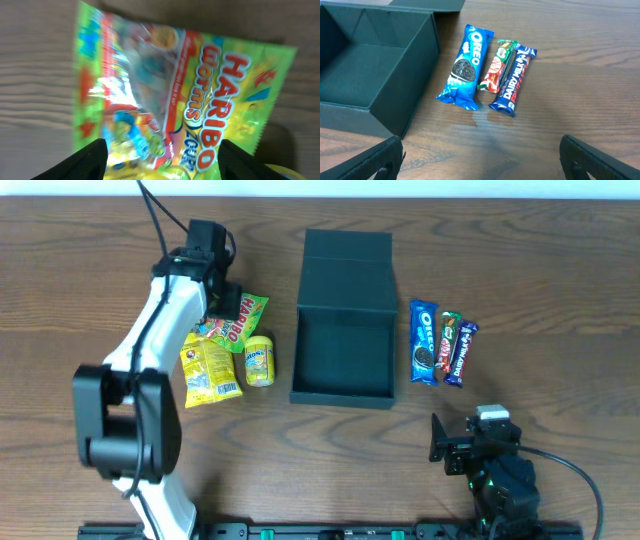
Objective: Pack container
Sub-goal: 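Grasp the green Haribo bag with the left gripper and lift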
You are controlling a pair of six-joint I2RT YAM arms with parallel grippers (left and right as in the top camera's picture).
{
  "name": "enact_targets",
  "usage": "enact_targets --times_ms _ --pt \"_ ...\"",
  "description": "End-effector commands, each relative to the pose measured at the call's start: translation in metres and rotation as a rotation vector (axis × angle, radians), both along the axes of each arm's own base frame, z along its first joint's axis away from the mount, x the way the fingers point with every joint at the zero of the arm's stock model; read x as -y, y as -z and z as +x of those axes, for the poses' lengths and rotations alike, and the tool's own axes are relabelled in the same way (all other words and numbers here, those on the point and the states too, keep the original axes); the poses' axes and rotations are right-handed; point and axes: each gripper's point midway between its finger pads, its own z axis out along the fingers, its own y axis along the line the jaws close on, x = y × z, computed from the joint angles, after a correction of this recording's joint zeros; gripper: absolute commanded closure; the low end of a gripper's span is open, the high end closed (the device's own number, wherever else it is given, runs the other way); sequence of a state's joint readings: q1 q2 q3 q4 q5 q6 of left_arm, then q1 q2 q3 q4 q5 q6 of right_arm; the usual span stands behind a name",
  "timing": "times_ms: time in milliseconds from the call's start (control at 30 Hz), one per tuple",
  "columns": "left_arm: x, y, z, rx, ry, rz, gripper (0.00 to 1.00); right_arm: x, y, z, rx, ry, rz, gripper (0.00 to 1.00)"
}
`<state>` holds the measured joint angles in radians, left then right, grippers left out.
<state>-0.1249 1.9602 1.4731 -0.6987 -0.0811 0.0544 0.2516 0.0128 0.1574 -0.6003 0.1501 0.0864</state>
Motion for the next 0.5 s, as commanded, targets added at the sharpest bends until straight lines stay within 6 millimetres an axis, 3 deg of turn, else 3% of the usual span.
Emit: enact_targets --times_ms 0,167,300,467 --pt "0.006 0.029 -0.008 -0.077 0.032 -0.014 0.18 0.002 -0.001 0.001 0.009 0.006 -0.011 0.01" --pt "0.002 0.062 -0.013 -0.147 0.024 -0.006 0.16 0.002 -0.001 0.001 0.009 0.006 -0.011 0.01" --pt "0.0 0.082 -0.017 -0.186 0.016 -0.004 0.41 0.002 -0.001 0.001 0.009 0.006 -0.011 0.01" --pt "0.0 0.083 -0.015 -0.182 0.016 -0.003 0.63 0.002 -0.001 0.001 0.009 0.006 -0.011 0.01"
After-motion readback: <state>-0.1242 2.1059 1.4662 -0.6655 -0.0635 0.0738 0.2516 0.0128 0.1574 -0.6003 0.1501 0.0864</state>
